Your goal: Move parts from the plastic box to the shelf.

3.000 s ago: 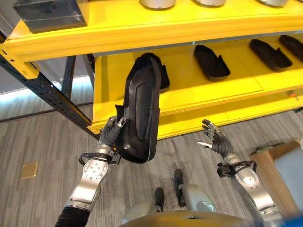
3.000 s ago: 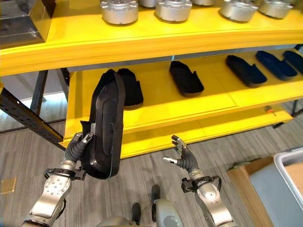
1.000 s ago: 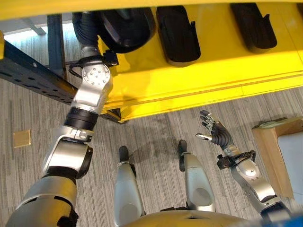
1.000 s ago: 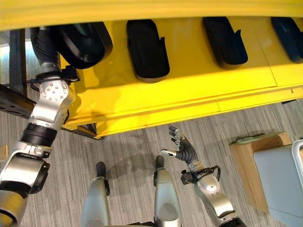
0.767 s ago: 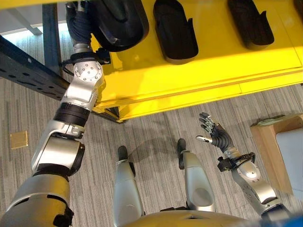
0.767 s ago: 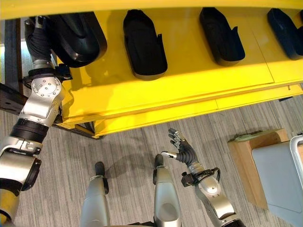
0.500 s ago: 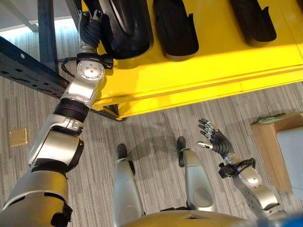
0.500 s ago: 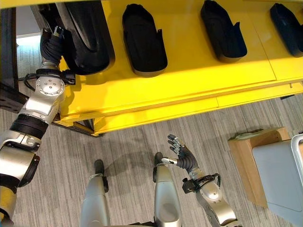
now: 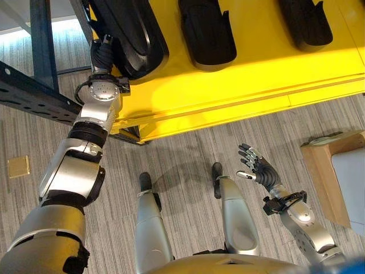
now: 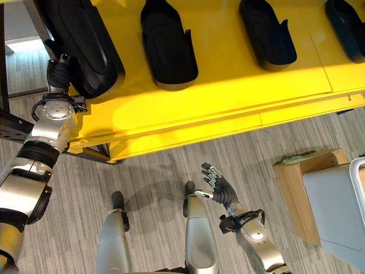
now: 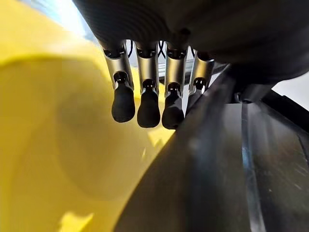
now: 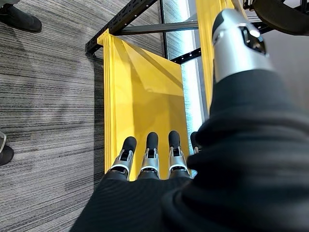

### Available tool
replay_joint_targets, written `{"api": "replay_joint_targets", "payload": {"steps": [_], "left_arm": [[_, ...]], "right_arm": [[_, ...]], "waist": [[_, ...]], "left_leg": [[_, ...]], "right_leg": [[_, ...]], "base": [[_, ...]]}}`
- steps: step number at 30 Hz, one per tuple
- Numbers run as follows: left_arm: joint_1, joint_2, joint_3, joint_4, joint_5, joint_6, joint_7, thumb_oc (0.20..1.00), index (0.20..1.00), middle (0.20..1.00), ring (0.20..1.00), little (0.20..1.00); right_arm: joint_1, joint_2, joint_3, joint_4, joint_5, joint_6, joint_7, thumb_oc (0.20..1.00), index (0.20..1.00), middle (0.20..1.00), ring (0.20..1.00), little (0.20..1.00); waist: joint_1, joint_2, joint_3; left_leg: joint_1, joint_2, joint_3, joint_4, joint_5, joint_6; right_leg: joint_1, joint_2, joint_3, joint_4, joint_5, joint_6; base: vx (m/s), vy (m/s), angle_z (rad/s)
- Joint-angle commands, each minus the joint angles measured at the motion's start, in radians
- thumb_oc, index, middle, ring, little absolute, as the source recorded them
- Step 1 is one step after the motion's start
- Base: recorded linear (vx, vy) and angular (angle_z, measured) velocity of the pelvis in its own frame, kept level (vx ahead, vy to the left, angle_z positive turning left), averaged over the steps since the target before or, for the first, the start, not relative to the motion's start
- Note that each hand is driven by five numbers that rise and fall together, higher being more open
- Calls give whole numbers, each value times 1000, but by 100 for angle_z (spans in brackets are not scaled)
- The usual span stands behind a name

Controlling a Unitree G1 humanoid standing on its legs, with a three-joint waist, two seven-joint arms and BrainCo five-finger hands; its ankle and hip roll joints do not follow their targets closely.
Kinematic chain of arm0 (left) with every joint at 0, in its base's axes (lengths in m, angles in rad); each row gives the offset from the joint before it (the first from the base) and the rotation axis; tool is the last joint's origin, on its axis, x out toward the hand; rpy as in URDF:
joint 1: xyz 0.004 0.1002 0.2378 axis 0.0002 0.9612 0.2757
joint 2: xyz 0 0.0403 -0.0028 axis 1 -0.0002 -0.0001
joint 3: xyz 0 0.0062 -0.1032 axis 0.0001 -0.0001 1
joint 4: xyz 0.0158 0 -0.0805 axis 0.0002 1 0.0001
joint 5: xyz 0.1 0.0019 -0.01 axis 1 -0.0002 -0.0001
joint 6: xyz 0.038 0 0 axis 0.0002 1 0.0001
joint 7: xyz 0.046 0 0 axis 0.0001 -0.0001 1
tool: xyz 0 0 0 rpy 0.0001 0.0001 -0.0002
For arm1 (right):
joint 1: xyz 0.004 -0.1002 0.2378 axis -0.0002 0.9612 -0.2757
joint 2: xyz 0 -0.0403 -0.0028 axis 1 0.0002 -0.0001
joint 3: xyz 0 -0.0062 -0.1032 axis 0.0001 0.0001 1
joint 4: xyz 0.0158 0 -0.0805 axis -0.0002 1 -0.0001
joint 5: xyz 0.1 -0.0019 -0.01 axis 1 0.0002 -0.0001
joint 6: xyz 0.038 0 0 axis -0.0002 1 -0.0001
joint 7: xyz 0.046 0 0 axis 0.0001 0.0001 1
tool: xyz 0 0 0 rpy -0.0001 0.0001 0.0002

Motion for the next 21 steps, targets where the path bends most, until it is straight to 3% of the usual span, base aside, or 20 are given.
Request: {"api": "replay_joint_targets", "payload": {"steps": [1,5,7,21], "left_arm": [[-46,91,82,49,-30,-53,4,200,200,200,200,200],[-43,108,76,94,1,-28,-13,200,200,200,200,200],[-57,136,40,101,142,11,-12,200,200,200,200,200],[-3,208,52,96,301,73,-28,200,200,200,200,200]], "right_arm": [[1,-46,-2,-36,28,-24,5,1000,1000,1000,1000,1000],[4,-48,2,-30,36,-18,13,1000,1000,1000,1000,1000],[7,-51,-1,-30,42,-17,19,1000,1000,1000,1000,1000],[21,-54,-23,-33,82,1,62,1000,1000,1000,1000,1000]], "waist": [[25,2,-54],[29,0,-51],[29,-1,-50],[49,0,-29]], "left_leg": [[-34,57,61,40,-10,-6],[-38,58,60,43,-10,-6],[-41,58,59,44,-10,-8],[-51,56,55,50,-12,-5]], "right_leg": [[33,-21,24,-65,46,20],[30,-20,23,-58,43,18],[27,-20,23,-55,42,18],[18,-22,20,-41,36,17]], "base": [[0,0,0],[0,0,0],[0,0,0],[0,0,0]]}}
